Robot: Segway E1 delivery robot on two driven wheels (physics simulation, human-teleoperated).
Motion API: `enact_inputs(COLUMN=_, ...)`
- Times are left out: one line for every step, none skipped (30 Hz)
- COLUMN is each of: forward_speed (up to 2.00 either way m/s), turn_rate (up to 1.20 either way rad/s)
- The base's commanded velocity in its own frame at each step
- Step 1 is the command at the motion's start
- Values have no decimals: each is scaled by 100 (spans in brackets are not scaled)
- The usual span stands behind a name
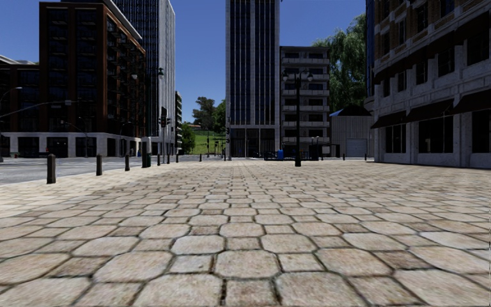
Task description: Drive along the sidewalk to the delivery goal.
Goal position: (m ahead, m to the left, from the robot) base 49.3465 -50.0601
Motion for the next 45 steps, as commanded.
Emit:
enact_inputs(forward_speed=200, turn_rate=0)
enact_inputs(forward_speed=200, turn_rate=0)
enact_inputs(forward_speed=200, turn_rate=0)
enact_inputs(forward_speed=200, turn_rate=0)
enact_inputs(forward_speed=200, turn_rate=0)
enact_inputs(forward_speed=200, turn_rate=0)
enact_inputs(forward_speed=200, turn_rate=0)
enact_inputs(forward_speed=200, turn_rate=0)
enact_inputs(forward_speed=200, turn_rate=0)
enact_inputs(forward_speed=200, turn_rate=0)
enact_inputs(forward_speed=200, turn_rate=0)
enact_inputs(forward_speed=200, turn_rate=0)
enact_inputs(forward_speed=200, turn_rate=0)
enact_inputs(forward_speed=200, turn_rate=0)
enact_inputs(forward_speed=200, turn_rate=0)
enact_inputs(forward_speed=200, turn_rate=0)
enact_inputs(forward_speed=200, turn_rate=0)
enact_inputs(forward_speed=200, turn_rate=0)
enact_inputs(forward_speed=200, turn_rate=0)
enact_inputs(forward_speed=200, turn_rate=0)
enact_inputs(forward_speed=200, turn_rate=0)
enact_inputs(forward_speed=200, turn_rate=0)
enact_inputs(forward_speed=200, turn_rate=0)
enact_inputs(forward_speed=200, turn_rate=0)
enact_inputs(forward_speed=200, turn_rate=0)
enact_inputs(forward_speed=200, turn_rate=0)
enact_inputs(forward_speed=200, turn_rate=0)
enact_inputs(forward_speed=200, turn_rate=0)
enact_inputs(forward_speed=200, turn_rate=0)
enact_inputs(forward_speed=200, turn_rate=0)
enact_inputs(forward_speed=200, turn_rate=0)
enact_inputs(forward_speed=200, turn_rate=0)
enact_inputs(forward_speed=200, turn_rate=0)
enact_inputs(forward_speed=200, turn_rate=0)
enact_inputs(forward_speed=200, turn_rate=0)
enact_inputs(forward_speed=200, turn_rate=0)
enact_inputs(forward_speed=200, turn_rate=0)
enact_inputs(forward_speed=200, turn_rate=0)
enact_inputs(forward_speed=200, turn_rate=0)
enact_inputs(forward_speed=200, turn_rate=0)
enact_inputs(forward_speed=200, turn_rate=0)
enact_inputs(forward_speed=200, turn_rate=0)
enact_inputs(forward_speed=200, turn_rate=0)
enact_inputs(forward_speed=200, turn_rate=0)
enact_inputs(forward_speed=200, turn_rate=0)
